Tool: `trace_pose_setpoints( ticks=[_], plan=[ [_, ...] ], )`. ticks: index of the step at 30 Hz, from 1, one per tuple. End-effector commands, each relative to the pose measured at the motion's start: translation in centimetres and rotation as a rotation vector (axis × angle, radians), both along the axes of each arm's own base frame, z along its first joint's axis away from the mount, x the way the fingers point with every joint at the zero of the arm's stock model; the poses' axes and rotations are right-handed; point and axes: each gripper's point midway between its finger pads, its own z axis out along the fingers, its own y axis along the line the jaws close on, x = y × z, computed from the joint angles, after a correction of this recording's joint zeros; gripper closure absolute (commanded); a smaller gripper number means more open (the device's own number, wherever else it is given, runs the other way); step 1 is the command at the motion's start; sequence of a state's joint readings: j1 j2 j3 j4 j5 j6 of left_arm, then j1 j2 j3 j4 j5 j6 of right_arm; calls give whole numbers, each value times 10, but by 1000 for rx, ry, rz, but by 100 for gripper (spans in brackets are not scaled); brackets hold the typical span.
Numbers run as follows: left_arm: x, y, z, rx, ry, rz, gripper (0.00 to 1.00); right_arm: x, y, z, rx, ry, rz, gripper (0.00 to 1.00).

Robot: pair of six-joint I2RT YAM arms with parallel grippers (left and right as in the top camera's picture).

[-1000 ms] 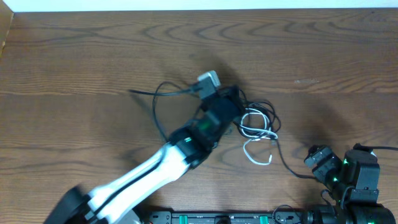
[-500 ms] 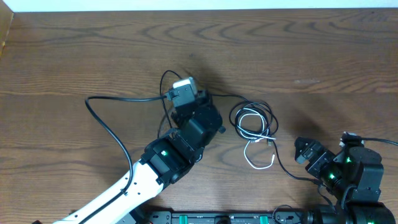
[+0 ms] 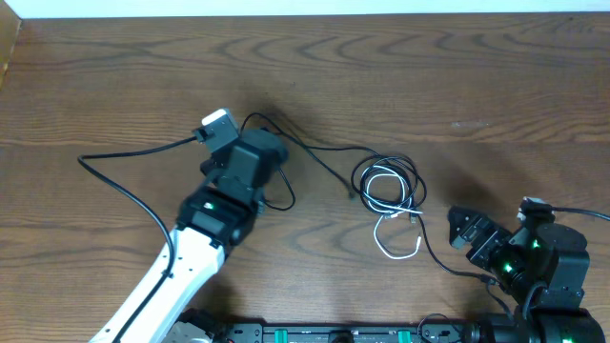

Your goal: Untangle cables

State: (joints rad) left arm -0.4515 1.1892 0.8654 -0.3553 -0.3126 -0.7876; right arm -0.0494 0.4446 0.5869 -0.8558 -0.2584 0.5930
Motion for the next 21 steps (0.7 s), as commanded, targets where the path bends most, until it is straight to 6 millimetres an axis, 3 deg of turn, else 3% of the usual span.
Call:
trace_pose_setpoints(
  ticks=[1,5,14,17,21],
  plan=[
    [-15,-57,-3,-254,100,-270,13,2,15,-1,10,-30,112,1],
    [-27,-85,3,-355,128,-398,13,12,18,-6,-3,-51,153,1],
    [-37,-91,-12,-337,195,-413,13,46,17,-50,32,22,133,2],
    [-39,-90,-18,-331,219,-408,13,60,22,-58,54,34,152,2],
    [-41,-89,-24,-325,244,-403,13,74,34,-85,71,109,185,5]
  ],
)
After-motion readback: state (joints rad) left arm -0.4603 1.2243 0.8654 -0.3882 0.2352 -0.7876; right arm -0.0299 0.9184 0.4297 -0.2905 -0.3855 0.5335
